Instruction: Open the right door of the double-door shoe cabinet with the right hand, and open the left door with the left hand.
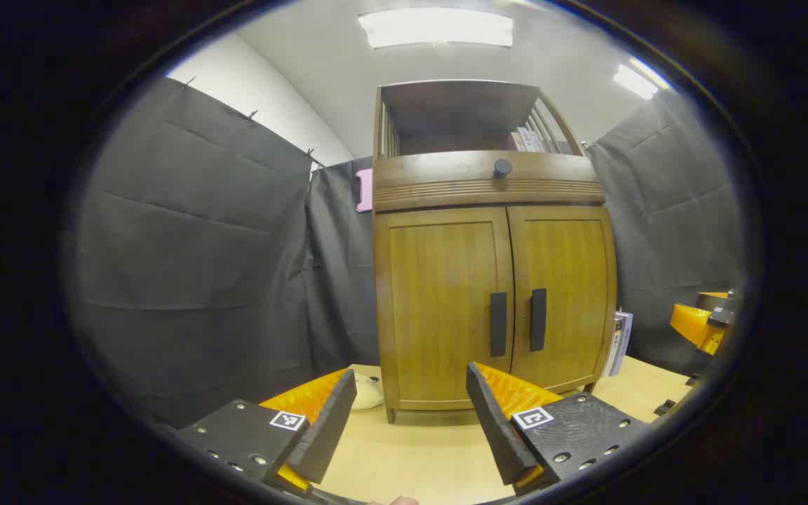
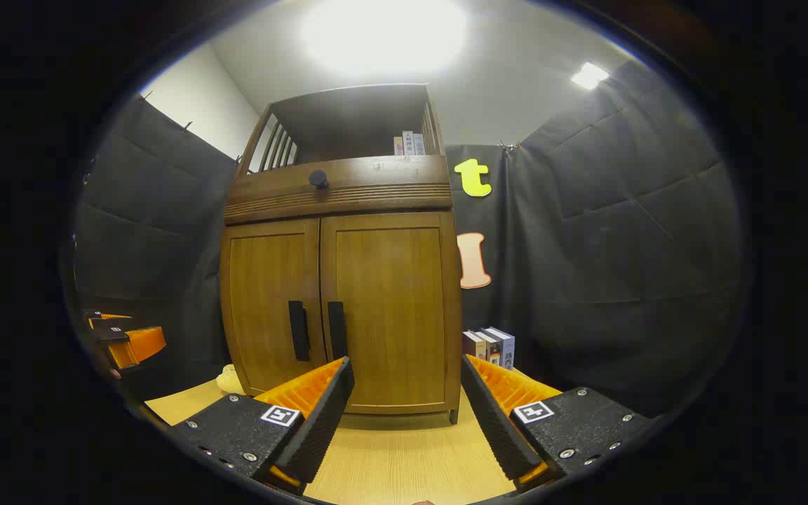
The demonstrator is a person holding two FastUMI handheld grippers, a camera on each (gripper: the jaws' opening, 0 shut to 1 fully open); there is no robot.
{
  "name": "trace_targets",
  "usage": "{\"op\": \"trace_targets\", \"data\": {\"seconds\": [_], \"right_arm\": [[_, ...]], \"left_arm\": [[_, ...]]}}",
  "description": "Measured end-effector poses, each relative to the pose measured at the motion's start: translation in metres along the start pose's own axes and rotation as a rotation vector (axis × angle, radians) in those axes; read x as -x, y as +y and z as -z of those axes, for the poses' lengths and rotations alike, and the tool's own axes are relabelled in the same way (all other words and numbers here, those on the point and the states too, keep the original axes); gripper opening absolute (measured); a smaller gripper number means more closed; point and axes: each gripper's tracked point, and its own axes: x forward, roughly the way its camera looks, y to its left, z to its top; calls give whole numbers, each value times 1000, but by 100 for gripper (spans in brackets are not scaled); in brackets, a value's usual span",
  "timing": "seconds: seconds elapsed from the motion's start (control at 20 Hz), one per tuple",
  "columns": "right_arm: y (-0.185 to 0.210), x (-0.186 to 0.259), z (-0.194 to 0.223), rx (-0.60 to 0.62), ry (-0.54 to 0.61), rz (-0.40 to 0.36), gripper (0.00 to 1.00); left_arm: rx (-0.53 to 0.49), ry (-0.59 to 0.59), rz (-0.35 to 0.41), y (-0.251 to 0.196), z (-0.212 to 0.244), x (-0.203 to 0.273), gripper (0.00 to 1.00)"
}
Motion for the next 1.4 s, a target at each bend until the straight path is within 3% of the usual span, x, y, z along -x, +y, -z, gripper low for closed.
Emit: {"op": "trace_targets", "data": {"seconds": [0.85,1.15,1.2,1.4], "right_arm": [[4,-8,-2,-9,-2,-30,94],[20,-33,-16,-18,-21,-60,95],[23,-37,-19,-18,-24,-67,95],[33,-55,-29,-13,-44,-89,95]], "left_arm": [[-9,-21,-16,2,-2,1,91],[-9,-28,-46,12,-9,5,90],[-10,-28,-54,15,-10,5,85],[-14,-30,-85,34,-10,12,84]]}}
